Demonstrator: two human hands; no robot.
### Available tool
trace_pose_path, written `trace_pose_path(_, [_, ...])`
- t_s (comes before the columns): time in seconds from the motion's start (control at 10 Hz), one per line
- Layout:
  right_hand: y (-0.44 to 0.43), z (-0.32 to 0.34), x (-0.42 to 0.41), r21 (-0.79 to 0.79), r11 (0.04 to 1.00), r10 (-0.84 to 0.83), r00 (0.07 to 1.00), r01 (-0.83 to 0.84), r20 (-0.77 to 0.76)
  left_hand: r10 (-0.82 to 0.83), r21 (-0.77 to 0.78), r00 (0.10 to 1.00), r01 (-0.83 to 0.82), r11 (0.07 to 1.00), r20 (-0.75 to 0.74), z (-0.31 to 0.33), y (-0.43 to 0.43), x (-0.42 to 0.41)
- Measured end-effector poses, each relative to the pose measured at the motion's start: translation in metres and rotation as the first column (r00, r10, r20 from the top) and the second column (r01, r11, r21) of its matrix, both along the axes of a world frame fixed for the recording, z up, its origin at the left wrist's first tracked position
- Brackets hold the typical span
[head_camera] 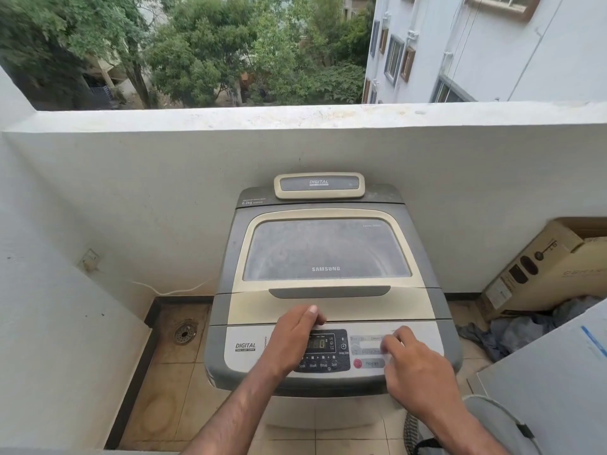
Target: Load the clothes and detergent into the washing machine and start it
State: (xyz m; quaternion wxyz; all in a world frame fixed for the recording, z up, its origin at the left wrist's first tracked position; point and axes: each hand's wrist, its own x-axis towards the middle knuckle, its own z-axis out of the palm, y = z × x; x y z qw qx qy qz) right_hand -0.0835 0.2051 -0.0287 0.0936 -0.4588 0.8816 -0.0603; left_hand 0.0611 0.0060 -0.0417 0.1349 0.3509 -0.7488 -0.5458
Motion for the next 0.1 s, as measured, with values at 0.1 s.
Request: trace_pose_path(0.1, [-0.0136,-0.0003,-0.0113,-0.017,1.0,0.02,1.0,-0.02,-0.017,-0.017,-0.008,1.0,0.016,1.0,-0.01,0.0101,-0.0056,-0.0069])
